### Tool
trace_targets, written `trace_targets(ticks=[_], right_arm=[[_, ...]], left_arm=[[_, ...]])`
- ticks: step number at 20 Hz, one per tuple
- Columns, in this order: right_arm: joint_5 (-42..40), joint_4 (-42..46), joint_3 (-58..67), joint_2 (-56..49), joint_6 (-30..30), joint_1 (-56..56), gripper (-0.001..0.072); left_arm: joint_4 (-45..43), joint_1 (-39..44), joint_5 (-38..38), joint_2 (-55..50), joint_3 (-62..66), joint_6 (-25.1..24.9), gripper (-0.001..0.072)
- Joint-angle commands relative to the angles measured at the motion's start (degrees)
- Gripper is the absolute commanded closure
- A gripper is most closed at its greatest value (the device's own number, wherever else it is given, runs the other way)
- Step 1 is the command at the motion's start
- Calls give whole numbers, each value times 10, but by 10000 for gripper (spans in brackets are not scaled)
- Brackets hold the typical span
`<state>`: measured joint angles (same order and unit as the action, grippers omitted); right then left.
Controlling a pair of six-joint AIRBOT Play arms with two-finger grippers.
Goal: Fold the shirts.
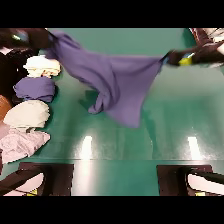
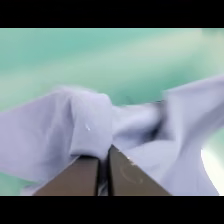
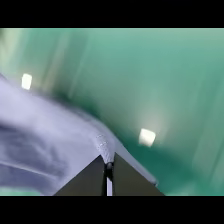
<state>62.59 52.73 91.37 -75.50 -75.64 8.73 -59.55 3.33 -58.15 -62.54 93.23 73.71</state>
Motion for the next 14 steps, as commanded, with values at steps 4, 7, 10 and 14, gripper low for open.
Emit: trace_targets(ticks=[4, 7, 10, 14], right_arm=[[7, 0, 138, 134, 1, -76, 699], [9, 2, 161, 180, 2, -112, 699], [15, 49, 167, 225, 2, -155, 699], [66, 57, 166, 231, -1, -199, 699]], left_arm=[[-16, -5, 5, 127, 93, -17, 678], [-16, -5, 4, 150, 142, -16, 678], [-15, -5, 1, 157, 223, 0, 678], [-9, -5, -12, 155, 243, 24, 679]])
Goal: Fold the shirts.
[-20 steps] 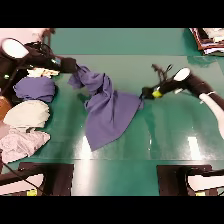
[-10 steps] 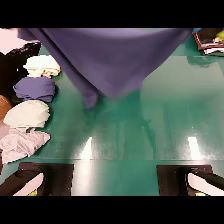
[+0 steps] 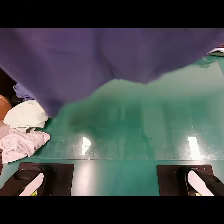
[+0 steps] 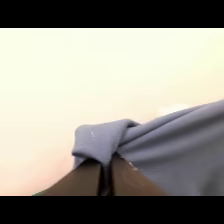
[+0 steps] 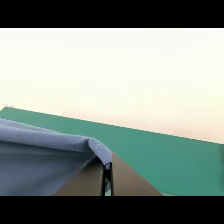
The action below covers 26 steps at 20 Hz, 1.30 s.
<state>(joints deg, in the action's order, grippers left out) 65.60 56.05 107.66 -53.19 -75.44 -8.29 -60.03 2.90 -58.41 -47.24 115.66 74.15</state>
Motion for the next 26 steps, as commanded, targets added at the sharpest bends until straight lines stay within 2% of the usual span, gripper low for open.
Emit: trace_targets(ticks=[1, 5, 7, 9, 13, 17, 19, 22, 23, 24, 26], right_arm=[[61, 24, 3, -6, -11, -29, 699], [194, 32, 3, -118, -43, 2, 699], [231, 89, 0, -186, -52, 45, 699], [228, 164, -30, -239, -53, 83, 699], [165, 233, -111, -322, -73, 106, 699], [98, 230, -135, -369, -108, 96, 699], [80, 230, -135, -383, -107, 101, 699], [69, 216, -135, -400, -107, 108, 698], [65, 214, -135, -402, -107, 108, 698], [61, 214, -135, -402, -107, 108, 698], [64, 214, -129, -402, -107, 107, 697]], left_arm=[[-5, -1, -23, -5, -3, 30, 679], [-2, -1, -118, -67, -145, 56, 678], [10, 2, -148, -113, -240, 54, 678], [11, 23, -136, -165, -335, 49, 678], [11, 83, -7, -291, -427, -2, 678], [18, 89, 151, -379, -427, 16, 678], [19, 84, 188, -400, -427, 30, 678], [19, 83, 195, -408, -427, 30, 664], [19, 83, 194, -408, -427, 30, 458], [19, 83, 192, -408, -427, 36, 292], [19, 82, 184, -408, -426, 37, 269]])
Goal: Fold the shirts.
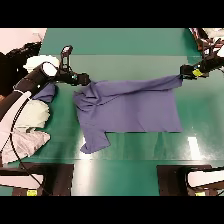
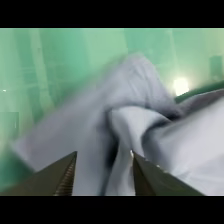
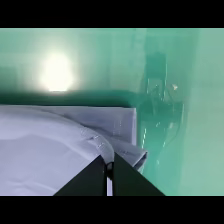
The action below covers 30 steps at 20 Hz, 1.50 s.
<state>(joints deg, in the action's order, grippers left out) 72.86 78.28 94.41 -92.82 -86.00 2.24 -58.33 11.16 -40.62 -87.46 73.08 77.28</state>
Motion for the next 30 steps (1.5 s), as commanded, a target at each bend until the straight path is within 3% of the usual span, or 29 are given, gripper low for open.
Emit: trace_targets(ticks=[1, 3, 6, 10, 16, 20, 25, 29, 30], right_arm=[[1, -8, 11, -6, -1, -1, 682], [41, -8, 33, -5, -1, -7, 406], [124, -7, 48, 6, 21, -26, 403], [137, -8, -52, 79, 28, -61, 403], [122, -12, -236, 206, 37, -93, 403], [108, -89, -299, 255, 56, -108, 403], [101, -112, -348, 281, 57, -138, 403], [102, -111, -381, 303, 57, -175, 403], [103, -111, -394, 309, 57, -190, 403]], left_arm=[[-1, -5, -9, -5, 7, 7, 269], [-1, -29, -77, -3, 37, 7, 268], [0, -92, -222, -1, 92, 7, 268], [0, -138, -314, 18, 54, 2, 269], [11, -135, -278, 99, -162, 0, 269], [91, -135, -241, 171, -300, -45, 269], [143, -111, -185, 180, -362, -79, 288], [143, -40, -107, 180, -363, -59, 291], [143, -40, -104, 180, -361, -43, 451]])
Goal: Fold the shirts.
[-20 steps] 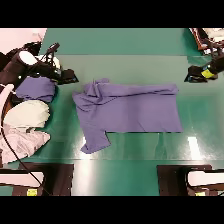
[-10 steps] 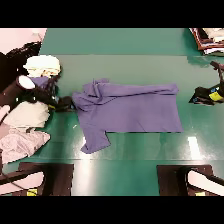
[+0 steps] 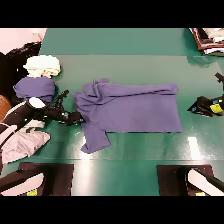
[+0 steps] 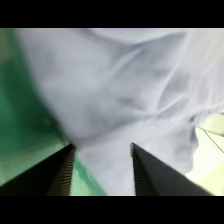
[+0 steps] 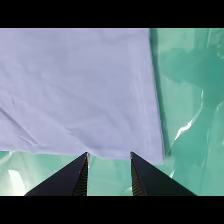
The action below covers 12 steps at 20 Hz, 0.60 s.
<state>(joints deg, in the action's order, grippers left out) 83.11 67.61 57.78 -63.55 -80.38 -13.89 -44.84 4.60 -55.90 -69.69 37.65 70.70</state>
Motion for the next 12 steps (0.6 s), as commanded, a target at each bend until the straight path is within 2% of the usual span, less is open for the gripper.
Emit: trace_targets(ticks=[1, 3, 5, 8, 12], right_arm=[[7, -3, -44, 21, 1, -48, 403], [8, -1, -89, 32, 3, -84, 397], [7, -2, -144, 30, 10, -121, 266], [-16, -25, -210, -3, 19, -141, 264], [-96, -106, -250, -46, 40, -122, 272]], left_arm=[[5, 26, 49, 2, -3, 24, 684], [1, 26, 34, 2, 10, 24, 678], [1, 26, 20, 2, 29, 24, 678], [1, 26, 19, 2, 45, 24, 678], [-1, 26, 19, 2, 45, 24, 678]])
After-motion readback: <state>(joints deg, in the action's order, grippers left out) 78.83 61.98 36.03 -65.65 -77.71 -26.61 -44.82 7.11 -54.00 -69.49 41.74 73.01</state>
